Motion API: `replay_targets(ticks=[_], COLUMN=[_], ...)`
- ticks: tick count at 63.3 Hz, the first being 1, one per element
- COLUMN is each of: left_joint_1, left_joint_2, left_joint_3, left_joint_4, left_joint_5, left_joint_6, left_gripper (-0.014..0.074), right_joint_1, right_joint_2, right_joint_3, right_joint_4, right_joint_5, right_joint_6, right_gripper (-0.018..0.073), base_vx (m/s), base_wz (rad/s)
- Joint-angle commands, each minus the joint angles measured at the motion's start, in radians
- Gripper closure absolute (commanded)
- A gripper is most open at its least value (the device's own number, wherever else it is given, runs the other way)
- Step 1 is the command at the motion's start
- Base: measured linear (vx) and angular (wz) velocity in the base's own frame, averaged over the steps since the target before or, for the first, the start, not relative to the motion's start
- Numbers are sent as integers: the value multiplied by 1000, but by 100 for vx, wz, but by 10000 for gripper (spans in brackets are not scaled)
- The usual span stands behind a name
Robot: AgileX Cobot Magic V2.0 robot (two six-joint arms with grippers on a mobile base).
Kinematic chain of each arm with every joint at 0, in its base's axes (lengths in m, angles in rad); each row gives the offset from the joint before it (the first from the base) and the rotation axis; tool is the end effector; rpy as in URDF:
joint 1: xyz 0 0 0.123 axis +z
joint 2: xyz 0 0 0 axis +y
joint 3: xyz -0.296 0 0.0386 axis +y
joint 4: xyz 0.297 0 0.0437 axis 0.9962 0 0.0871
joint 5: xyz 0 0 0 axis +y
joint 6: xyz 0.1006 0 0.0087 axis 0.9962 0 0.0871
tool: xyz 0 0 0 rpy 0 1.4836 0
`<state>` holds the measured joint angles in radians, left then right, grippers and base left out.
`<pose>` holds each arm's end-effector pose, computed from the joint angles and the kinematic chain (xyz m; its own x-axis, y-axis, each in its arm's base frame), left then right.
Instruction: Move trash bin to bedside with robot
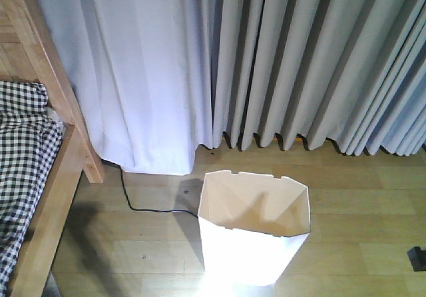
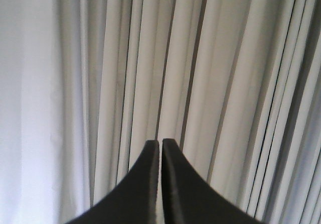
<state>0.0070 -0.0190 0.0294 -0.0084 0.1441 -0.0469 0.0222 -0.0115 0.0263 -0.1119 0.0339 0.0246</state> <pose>0.1015 0.0006 0.1897 -0.0668 -0.0557 -0.9962 -0.0095 0.9984 -0.0551 0.1021 0.0019 0.2013 0.0401 -0.0863 -0.9955 -0.0150 0.9961 -0.0869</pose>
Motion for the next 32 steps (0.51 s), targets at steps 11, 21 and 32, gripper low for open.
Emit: replay_targets(ticks=[11,21,32], left_joint_1=[-3,-3,-3], left_joint_2=[-10,-10,-10], left_joint_3=[28,28,28], left_joint_4=[-9,-9,-9], left_joint_5=[-71,-71,-71], left_joint_6=[-9,-9,-9], left_gripper=[602,602,602], right_joint_1=[2,2,2], right_joint_2=[-13,-13,-13], right_joint_3=[20,20,20], right_joint_4=[-14,-14,-14], right_joint_5=[-73,-73,-71], right_joint_6=[2,2,2], right_gripper=[570,570,570], base_vx=[0,0,0], base_wz=[0,0,0])
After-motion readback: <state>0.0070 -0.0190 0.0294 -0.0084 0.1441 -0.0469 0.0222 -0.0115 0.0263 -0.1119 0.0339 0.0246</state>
